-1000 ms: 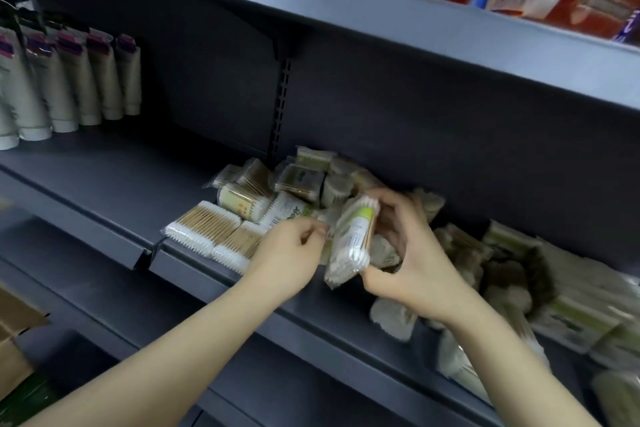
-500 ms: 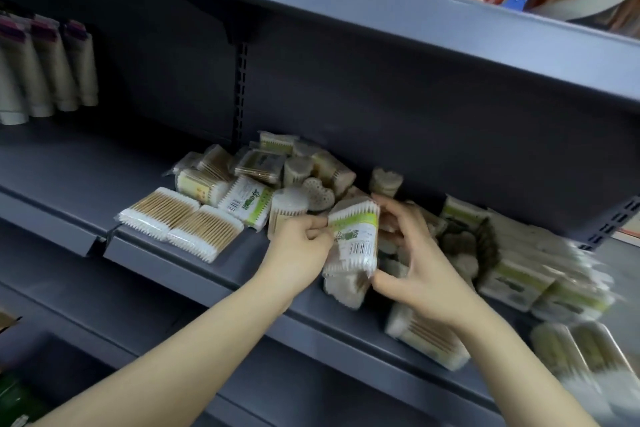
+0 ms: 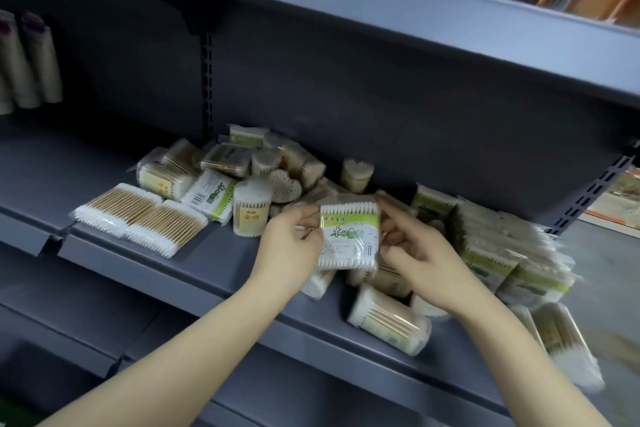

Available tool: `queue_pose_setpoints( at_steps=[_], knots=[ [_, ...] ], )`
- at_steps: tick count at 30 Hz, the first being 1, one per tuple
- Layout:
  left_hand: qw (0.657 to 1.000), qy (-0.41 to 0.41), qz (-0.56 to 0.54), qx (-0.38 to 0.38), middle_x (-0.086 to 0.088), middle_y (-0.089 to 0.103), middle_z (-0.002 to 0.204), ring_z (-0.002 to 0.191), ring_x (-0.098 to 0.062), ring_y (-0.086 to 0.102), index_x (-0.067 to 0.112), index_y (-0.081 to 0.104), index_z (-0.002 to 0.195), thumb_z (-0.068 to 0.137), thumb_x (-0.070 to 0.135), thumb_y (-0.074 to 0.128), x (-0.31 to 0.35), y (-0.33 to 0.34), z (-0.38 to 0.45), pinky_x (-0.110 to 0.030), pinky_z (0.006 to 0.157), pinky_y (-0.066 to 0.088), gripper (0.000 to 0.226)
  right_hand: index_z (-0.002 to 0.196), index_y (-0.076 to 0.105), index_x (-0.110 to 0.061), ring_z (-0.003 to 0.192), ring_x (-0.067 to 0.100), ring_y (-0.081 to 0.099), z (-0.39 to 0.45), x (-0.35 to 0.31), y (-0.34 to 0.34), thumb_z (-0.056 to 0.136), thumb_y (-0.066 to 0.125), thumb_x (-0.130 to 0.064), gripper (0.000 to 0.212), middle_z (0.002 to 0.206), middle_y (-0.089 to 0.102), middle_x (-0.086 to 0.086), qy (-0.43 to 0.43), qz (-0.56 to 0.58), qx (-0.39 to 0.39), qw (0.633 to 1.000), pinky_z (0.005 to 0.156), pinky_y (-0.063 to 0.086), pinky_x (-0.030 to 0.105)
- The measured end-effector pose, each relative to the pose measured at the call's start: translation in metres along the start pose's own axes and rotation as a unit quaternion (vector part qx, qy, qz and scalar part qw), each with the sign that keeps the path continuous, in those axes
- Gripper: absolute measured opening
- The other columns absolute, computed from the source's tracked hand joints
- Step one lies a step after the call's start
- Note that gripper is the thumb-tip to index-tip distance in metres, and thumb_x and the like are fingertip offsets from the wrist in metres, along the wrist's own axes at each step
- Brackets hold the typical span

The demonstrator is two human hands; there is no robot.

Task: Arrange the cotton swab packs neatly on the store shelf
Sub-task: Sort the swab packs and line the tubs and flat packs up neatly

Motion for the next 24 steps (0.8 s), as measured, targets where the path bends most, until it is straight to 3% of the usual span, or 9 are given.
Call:
queue_pose_setpoints(
  at_steps=[3,7,10,15,19,21,24],
  knots=[
    [1.0,0.02,-0.013,-0.002,0.016,0.058,0.085,0.069,0.003,0.055,0.026,0.056,0.102,0.089,-0.004,0.05,0.007,0.007,-0.004,-0.004,0.061,0.042,0.033,0.131,0.039,-0.03,0.067,-0.005,0.05,-0.003,0.006,-0.01,0.07,0.05,-0.021,0.063,0.078,0.058,-0.016,0.001,-0.008,0.021,1.0,0.07,0.042,0.011],
    [0.999,0.039,-0.014,-0.003,0.008,0.059,0.092,0.076,-0.003,0.057,0.02,0.051,0.123,0.088,-0.003,0.051,0.01,0.018,-0.005,-0.012,0.065,0.044,0.043,0.136,0.04,-0.025,0.07,-0.001,0.053,-0.007,0.015,-0.018,0.073,0.052,-0.034,0.066,0.083,0.06,-0.027,-0.019,-0.033,0.026,0.999,0.069,0.043,0.014],
    [0.998,0.058,0.001,-0.011,0.012,0.056,0.086,0.061,0.005,0.052,0.022,0.051,0.124,0.088,-0.002,0.051,0.016,0.027,-0.005,-0.008,0.058,0.041,0.042,0.134,0.04,-0.03,0.071,0.0,0.056,-0.01,0.017,-0.025,0.073,0.051,-0.042,0.063,0.081,0.063,-0.02,-0.03,-0.027,0.04,0.998,0.069,0.045,0.013],
    [0.996,0.083,0.011,-0.011,0.012,0.057,0.09,0.065,0.009,0.056,0.027,0.049,0.118,0.088,0.001,0.054,0.023,0.04,-0.004,-0.006,0.059,0.044,0.04,0.122,0.035,-0.045,0.078,-0.001,0.058,-0.016,0.023,-0.042,0.08,0.044,-0.021,0.05,0.097,0.063,-0.011,-0.032,-0.024,0.071,0.997,0.073,0.043,0.008],
    [0.996,0.088,0.01,-0.012,0.007,0.059,0.097,0.076,-0.009,0.059,0.02,0.049,0.122,0.088,0.0,0.055,0.023,0.054,-0.005,-0.013,0.067,0.05,0.039,0.119,0.033,-0.05,0.089,-0.002,0.058,-0.021,0.028,-0.057,0.089,0.045,-0.015,0.048,0.106,0.064,-0.007,-0.041,-0.042,0.094,0.994,0.077,0.04,0.003],
    [0.994,0.105,0.023,-0.006,0.008,0.058,0.094,0.072,-0.005,0.057,0.023,0.046,0.12,0.088,0.0,0.056,0.025,0.059,-0.006,-0.009,0.065,0.047,0.04,0.118,0.034,-0.049,0.092,0.0,0.058,-0.023,0.031,-0.063,0.092,0.048,-0.004,0.054,0.109,0.064,-0.005,-0.042,-0.038,0.1,0.993,0.076,0.04,0.002],
    [0.99,0.131,0.052,-0.003,0.013,0.057,0.092,0.075,0.0,0.058,0.03,0.043,0.122,0.088,0.003,0.057,0.028,0.066,-0.009,-0.008,0.067,0.046,0.046,0.118,0.039,-0.048,0.093,0.001,0.061,-0.026,0.031,-0.07,0.088,0.048,-0.013,0.047,0.106,0.065,-0.005,-0.054,-0.037,0.115,0.991,0.077,0.042,0.006]
  ],
)
Point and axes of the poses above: each hand's wrist, its own z-axis towards the middle knuckle, its own y-axis out of the palm, x = y × z, the point moved 8 cm from there along z, towards the middle knuckle
